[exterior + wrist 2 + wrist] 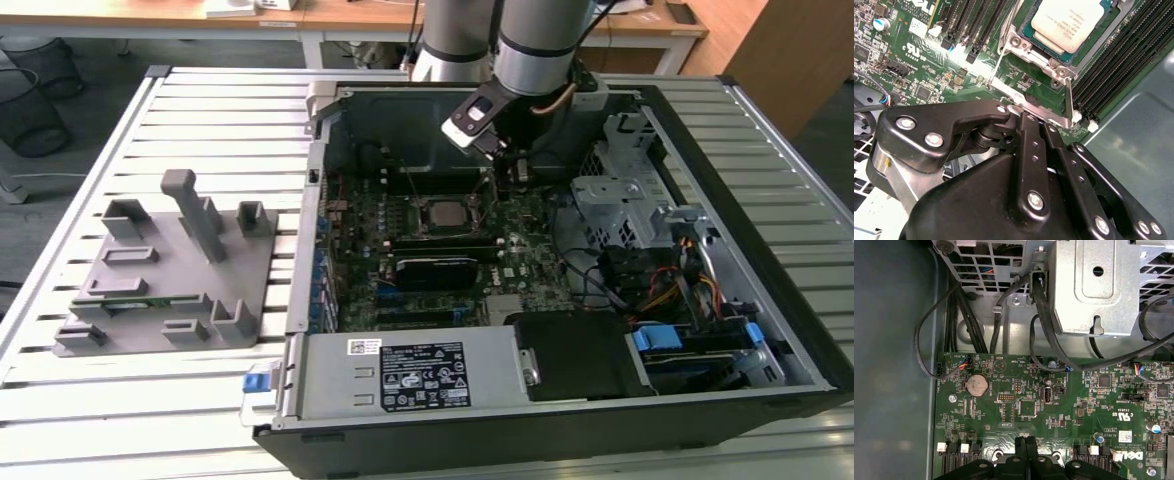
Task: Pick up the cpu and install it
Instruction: 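Close the cpu cover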
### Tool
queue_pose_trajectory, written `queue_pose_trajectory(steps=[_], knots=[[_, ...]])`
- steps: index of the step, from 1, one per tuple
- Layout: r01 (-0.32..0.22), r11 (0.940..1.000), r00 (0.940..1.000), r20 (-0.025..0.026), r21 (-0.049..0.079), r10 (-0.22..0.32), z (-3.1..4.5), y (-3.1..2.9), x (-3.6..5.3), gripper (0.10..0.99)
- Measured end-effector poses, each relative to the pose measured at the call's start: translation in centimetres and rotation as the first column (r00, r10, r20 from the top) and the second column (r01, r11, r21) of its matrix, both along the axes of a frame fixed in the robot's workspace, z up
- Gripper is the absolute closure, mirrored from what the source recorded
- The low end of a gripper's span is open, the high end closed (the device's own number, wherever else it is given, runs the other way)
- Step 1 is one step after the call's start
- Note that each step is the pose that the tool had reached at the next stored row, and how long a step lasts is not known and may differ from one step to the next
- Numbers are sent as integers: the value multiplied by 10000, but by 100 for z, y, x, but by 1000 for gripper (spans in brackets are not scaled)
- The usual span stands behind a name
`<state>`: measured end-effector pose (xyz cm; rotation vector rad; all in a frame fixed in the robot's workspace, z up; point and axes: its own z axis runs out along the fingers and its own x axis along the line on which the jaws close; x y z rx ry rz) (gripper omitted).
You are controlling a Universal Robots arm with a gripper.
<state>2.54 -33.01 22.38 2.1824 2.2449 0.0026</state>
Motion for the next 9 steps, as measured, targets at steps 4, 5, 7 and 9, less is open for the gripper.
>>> queue_pose_trajectory(steps=[4, 5, 7, 9], knots=[[0, 10000, 10000, -2, 0, 0, -9, 0, -15, 980], [0, 10000, 10000, -2, 0, 0, -12, 0, -18, 980], [0, 10000, 10000, -2, 1, 0, -17, 0, -24, 980], [-1, 10000, 10000, -4, 0, 1, -22, 0, -29, 980]])
